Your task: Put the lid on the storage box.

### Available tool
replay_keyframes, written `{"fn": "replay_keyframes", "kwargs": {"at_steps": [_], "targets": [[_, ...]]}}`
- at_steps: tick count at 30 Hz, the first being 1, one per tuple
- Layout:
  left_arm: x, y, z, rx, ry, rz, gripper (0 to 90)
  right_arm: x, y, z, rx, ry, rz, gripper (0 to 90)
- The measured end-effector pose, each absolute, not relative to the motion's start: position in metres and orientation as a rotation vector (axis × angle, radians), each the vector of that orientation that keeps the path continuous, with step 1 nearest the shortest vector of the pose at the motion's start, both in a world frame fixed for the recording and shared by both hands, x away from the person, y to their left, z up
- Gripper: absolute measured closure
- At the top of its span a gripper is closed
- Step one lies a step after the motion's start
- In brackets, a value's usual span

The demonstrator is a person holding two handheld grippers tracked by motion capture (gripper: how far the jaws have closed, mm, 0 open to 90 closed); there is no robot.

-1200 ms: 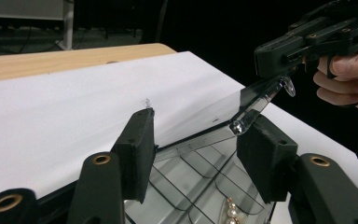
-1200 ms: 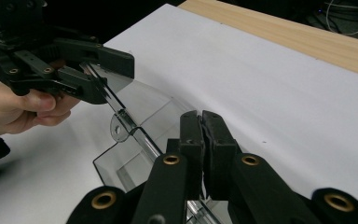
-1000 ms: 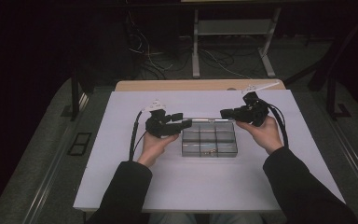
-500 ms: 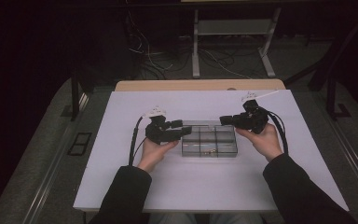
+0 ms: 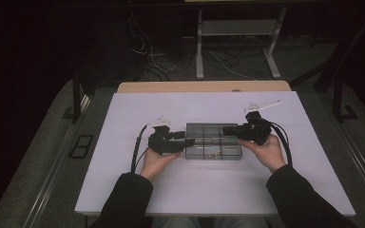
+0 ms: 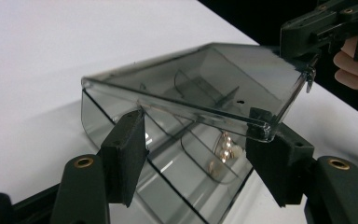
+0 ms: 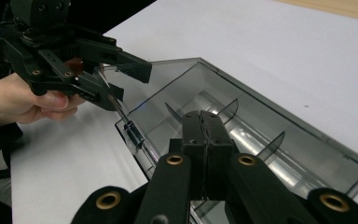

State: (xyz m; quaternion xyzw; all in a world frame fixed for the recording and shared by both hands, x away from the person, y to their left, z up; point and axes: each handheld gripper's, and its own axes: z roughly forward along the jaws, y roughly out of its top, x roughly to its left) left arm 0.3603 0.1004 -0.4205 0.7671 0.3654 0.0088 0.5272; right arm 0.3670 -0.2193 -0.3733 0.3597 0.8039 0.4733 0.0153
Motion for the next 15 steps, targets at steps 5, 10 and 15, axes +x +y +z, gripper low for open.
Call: {"fn": "replay_keyframes", "kwargs": {"at_steps": [5, 10, 15], "targets": [[0.355, 0.102, -0.423, 1.869, 0.866, 0.006, 37.7, 0.362, -0.221, -0.382, 1.123, 2.499, 1.485, 88.3], [0.350, 0.104, -0.425, 1.914, 0.858, 0.001, 37.7, 0.358, -0.223, -0.389, 1.140, 2.504, 1.486, 88.2], [0.345, 0.109, -0.426, 1.945, 0.865, -0.009, 37.7, 0.354, -0.224, -0.393, 1.153, 2.515, 1.449, 83.6]]}}
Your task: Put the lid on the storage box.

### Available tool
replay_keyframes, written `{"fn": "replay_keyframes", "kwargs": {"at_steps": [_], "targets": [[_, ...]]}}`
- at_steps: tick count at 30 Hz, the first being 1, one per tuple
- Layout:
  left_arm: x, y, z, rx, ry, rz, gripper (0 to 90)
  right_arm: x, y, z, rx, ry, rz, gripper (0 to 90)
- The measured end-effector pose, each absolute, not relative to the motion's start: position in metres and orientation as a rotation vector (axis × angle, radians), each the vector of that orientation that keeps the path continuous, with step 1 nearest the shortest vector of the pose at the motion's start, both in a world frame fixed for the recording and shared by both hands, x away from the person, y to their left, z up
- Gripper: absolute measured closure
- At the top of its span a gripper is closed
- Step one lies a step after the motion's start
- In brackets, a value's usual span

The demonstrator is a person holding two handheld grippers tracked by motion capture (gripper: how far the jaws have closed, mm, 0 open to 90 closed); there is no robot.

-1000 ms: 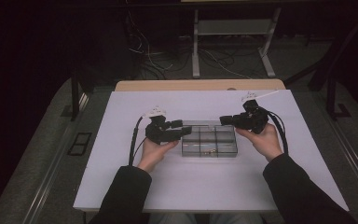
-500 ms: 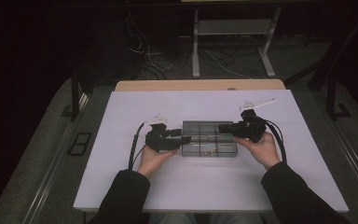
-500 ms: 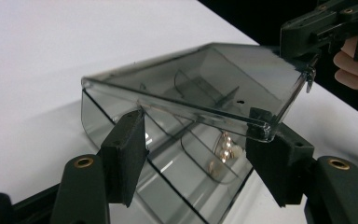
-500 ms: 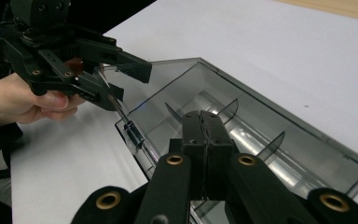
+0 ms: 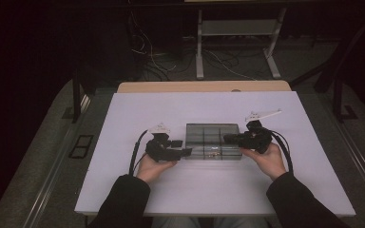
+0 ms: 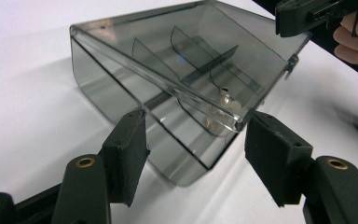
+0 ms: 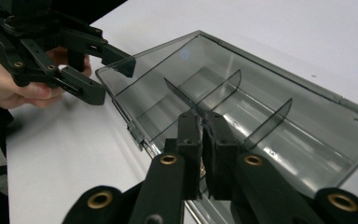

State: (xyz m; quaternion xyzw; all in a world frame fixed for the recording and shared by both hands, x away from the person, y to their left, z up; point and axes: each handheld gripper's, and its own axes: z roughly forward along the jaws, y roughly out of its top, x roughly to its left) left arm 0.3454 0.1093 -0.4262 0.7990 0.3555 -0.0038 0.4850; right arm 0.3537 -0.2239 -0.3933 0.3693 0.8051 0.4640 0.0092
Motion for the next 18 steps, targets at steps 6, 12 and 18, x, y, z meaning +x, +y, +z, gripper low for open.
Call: {"fn": "replay_keyframes", "kwargs": {"at_steps": [6, 12, 18], "targets": [[0.338, 0.119, -0.422, 1.910, 0.879, -0.032, 29.3, 0.343, -0.227, -0.390, 1.177, 2.496, 1.437, 60.6], [0.329, 0.128, -0.419, 1.894, 0.874, -0.044, 19.0, 0.329, -0.231, -0.388, 1.212, 2.440, 1.438, 31.3], [0.321, 0.136, -0.419, 1.874, 0.888, -0.058, 7.8, 0.311, -0.239, -0.389, 1.204, 2.389, 1.417, 10.8]]}}
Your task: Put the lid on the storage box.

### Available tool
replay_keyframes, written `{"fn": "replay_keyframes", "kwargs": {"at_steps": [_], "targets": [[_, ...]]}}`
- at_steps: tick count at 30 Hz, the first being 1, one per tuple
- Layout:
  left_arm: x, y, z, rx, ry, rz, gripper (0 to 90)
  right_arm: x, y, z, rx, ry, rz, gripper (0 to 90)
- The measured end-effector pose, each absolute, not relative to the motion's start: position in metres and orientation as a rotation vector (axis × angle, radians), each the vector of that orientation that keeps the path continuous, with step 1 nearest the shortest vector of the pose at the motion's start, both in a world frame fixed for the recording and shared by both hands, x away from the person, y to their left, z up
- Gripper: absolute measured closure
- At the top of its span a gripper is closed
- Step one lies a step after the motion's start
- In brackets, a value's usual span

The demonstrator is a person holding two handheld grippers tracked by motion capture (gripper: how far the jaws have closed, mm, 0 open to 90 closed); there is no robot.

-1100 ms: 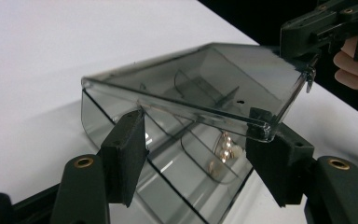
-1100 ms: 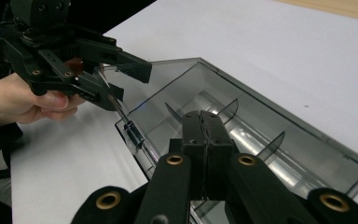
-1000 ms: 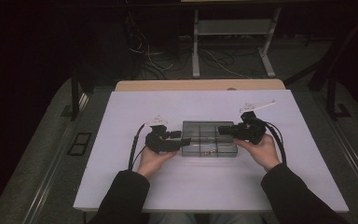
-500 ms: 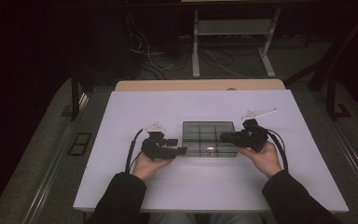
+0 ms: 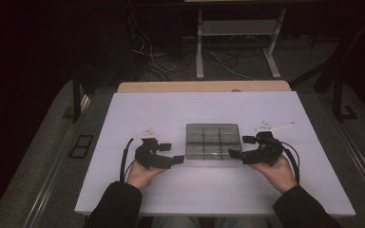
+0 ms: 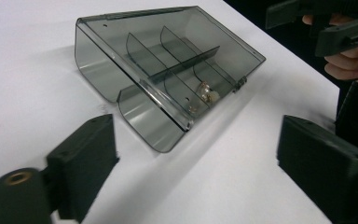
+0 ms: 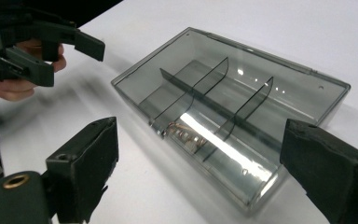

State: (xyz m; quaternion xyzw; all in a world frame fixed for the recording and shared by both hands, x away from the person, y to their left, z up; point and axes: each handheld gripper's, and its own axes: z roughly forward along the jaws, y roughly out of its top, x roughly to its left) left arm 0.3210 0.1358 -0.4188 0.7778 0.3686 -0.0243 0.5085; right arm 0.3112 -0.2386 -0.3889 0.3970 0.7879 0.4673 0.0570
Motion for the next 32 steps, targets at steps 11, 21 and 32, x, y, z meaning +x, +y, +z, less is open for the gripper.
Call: {"fn": "replay_keyframes", "kwargs": {"at_steps": [11, 21, 32], "targets": [[0.309, 0.146, -0.417, 1.899, 0.898, -0.023, 0.0, 0.286, -0.255, -0.397, 1.211, 2.417, 1.425, 1.6], [0.293, 0.155, -0.422, 1.895, 0.906, -0.010, 0.0, 0.267, -0.265, -0.407, 1.237, 2.414, 1.445, 1.6], [0.284, 0.160, -0.430, 1.913, 0.909, 0.002, 0.0, 0.253, -0.270, -0.422, 1.255, 2.423, 1.401, 1.6]]}}
